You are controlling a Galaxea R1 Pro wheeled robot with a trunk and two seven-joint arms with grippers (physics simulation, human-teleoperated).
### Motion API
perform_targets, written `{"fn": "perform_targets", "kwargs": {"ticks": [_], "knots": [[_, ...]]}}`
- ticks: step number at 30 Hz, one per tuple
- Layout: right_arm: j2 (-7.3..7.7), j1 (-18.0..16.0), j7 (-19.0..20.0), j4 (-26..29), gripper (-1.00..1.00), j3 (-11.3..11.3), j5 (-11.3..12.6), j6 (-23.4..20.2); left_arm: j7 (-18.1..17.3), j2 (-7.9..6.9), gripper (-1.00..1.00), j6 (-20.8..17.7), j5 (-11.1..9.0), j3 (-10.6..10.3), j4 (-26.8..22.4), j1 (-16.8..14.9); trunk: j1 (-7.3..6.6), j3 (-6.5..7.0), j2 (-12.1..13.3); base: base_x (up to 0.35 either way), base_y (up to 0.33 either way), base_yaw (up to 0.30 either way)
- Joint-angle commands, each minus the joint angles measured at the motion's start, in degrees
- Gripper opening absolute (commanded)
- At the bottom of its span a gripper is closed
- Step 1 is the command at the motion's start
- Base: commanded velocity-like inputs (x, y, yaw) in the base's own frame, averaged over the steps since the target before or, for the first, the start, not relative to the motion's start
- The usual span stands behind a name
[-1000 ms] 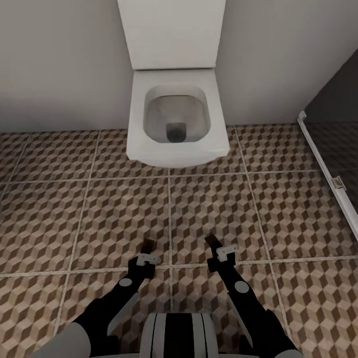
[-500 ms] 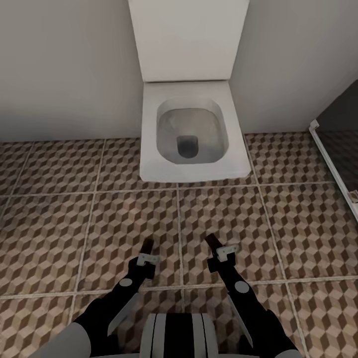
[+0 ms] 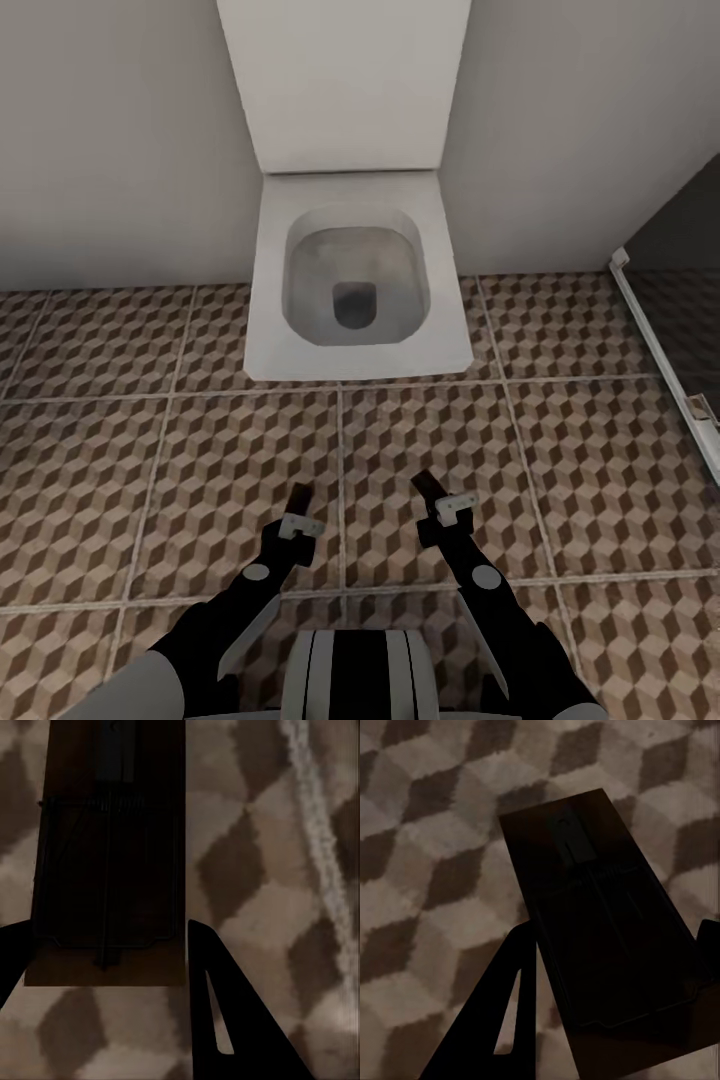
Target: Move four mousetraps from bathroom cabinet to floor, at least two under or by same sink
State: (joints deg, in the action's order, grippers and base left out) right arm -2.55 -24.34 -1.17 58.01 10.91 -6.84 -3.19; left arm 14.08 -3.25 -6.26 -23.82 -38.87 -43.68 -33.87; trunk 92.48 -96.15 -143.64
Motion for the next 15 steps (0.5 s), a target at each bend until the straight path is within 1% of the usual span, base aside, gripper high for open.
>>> {"fn": "perform_targets", "kwargs": {"ticks": [1, 5, 7, 15], "knots": [[0.00, 0.0, -0.1, 0.1, -1.00, 0.1, -0.5, -0.3, 0.6, -0.09, -1.00, -0.3, -0.3, -0.4, -0.1, -0.1, -0.01, -0.03, 0.0, 0.001, -0.027, 0.000], [0.00, 0.0, -0.1, 0.1, -1.00, 0.1, -0.5, -0.3, 0.6, -0.09, -1.00, -0.2, -0.3, -0.4, -0.1, -0.1, -0.01, -0.03, 0.0, 0.006, -0.011, 0.000], [-0.01, 0.0, -0.1, 0.1, -1.00, 0.1, -0.5, -0.3, 0.6, -0.09, -1.00, -0.2, -0.3, -0.4, -0.1, -0.1, -0.01, -0.03, 0.0, 0.101, 0.040, 0.000], [-0.05, 0.0, -0.1, 0.0, -1.00, 0.1, -0.5, -0.3, 0.5, -0.09, -1.00, -0.3, -0.4, -0.4, 0.0, -0.1, -0.01, -0.03, 0.0, 0.224, 0.133, 0.000]]}}
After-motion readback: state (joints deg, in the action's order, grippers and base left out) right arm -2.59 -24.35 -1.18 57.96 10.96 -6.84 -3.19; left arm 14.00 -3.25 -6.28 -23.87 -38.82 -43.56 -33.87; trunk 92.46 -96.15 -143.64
